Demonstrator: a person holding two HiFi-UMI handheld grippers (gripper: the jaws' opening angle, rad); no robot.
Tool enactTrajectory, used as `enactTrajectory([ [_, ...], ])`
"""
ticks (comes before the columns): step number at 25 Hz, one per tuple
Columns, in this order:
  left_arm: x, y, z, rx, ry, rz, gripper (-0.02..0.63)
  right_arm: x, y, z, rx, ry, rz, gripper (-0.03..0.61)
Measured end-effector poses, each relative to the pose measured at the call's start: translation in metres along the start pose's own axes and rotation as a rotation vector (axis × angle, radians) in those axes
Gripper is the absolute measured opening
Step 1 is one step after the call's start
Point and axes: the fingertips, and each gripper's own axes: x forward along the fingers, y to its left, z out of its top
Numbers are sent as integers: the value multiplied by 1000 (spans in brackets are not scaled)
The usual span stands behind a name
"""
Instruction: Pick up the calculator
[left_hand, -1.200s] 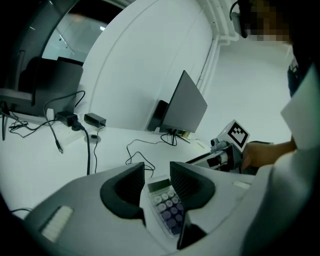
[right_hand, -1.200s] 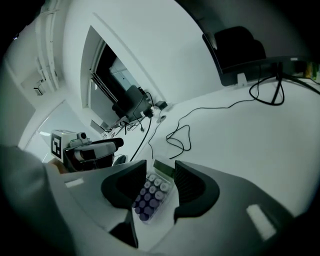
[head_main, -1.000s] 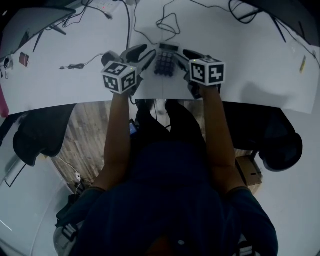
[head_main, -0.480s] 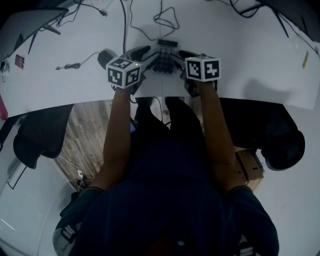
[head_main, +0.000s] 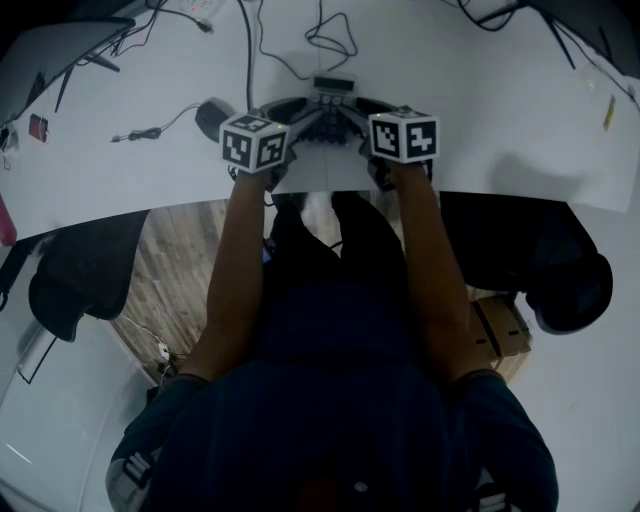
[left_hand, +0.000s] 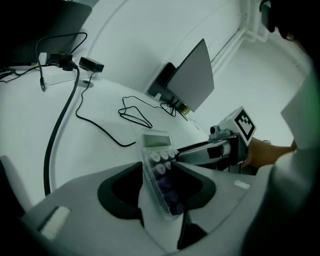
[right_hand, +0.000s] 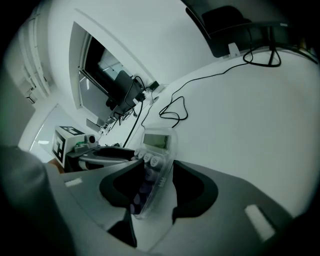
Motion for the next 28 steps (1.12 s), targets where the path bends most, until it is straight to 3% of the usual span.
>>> enactTrajectory([
  [4,-9,-1,7,-14,-44,5,135,-6,6,11,-32,-53,-18,180],
  [12,-30,-11,32,16,-104,1,121,-24,28,44,-106,-148,-38,173],
  [28,-109,-44,102,164,-261,9,121,-75,105,101,-224,-316,-24,172],
])
